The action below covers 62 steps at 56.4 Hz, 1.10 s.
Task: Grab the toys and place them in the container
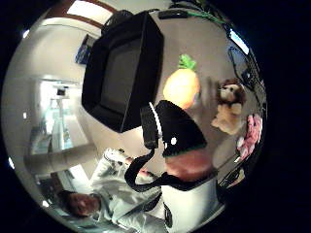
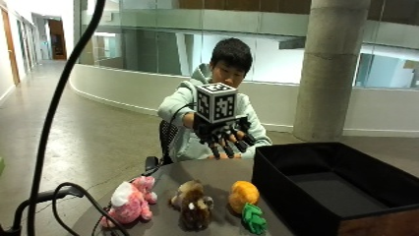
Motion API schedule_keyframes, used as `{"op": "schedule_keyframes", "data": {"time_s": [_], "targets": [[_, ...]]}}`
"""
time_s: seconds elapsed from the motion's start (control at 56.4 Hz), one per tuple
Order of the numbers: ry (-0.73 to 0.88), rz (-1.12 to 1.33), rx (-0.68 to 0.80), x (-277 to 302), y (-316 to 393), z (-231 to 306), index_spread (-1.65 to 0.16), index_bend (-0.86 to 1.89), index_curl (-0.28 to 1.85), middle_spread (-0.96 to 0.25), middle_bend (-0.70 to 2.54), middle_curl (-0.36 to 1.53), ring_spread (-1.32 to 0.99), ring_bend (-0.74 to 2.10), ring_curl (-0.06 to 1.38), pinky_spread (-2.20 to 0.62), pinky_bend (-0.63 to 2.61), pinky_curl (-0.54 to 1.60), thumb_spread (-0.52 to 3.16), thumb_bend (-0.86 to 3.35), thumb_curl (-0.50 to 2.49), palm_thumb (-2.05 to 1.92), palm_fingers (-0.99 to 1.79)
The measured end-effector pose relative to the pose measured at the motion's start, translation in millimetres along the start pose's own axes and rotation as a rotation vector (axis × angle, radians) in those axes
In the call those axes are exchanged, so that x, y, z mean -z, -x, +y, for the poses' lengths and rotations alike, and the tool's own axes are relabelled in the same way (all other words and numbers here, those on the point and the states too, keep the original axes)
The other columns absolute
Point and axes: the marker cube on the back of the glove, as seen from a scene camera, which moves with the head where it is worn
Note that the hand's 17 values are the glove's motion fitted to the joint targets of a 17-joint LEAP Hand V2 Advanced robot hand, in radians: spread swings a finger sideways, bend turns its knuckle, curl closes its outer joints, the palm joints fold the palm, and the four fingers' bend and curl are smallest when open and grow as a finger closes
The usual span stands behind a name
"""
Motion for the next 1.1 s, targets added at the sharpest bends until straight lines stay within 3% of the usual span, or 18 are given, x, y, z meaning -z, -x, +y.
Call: {"op": "schedule_keyframes", "data": {"time_s": [0.426,0.621,0.727,0.78,0.816,0.94,1.1], "targets": [[0.142,-0.008,0.013,-98.7,29.7,-32.7,-0.23,0.06,0.17,0.00,0.14,0.29,-0.06,0.31,0.21,-0.01,0.90,0.32,1.43,0.00,0.27,0.03,-0.25],[0.149,0.025,0.033,-146.7,34.6,-33.8,-0.24,0.09,0.15,0.02,0.13,0.27,-0.04,0.52,0.28,0.00,1.02,0.35,1.45,0.04,0.30,0.16,-0.05],[0.093,0.006,0.026,-152.7,33.1,-34.8,-0.25,0.25,0.20,0.03,0.06,0.20,-0.04,0.77,0.33,-0.09,1.19,0.37,1.51,0.15,0.35,0.36,0.32],[0.085,-0.024,0.021,-153.3,33.0,-35.1,-0.24,0.23,0.21,0.02,0.07,0.18,-0.07,0.89,0.35,-0.15,1.22,0.38,1.53,0.18,0.37,0.41,0.40],[0.085,-0.043,0.021,-152.5,32.9,-35.2,-0.23,0.21,0.21,0.01,0.14,0.19,-0.12,1.01,0.39,-0.22,1.22,0.37,1.56,0.22,0.39,0.49,0.60],[0.099,-0.097,0.018,-146.6,34.2,-35.9,-0.21,0.16,0.22,-0.06,0.32,0.26,-0.23,1.11,0.43,-0.33,1.11,0.36,1.45,0.29,0.50,0.71,0.88],[0.071,-0.092,0.001,-139.0,41.0,-30.6,-0.25,0.35,0.31,-0.16,0.59,0.38,-0.29,1.11,0.47,-0.37,0.99,0.36,1.12,0.25,0.64,0.80,1.14]]}}
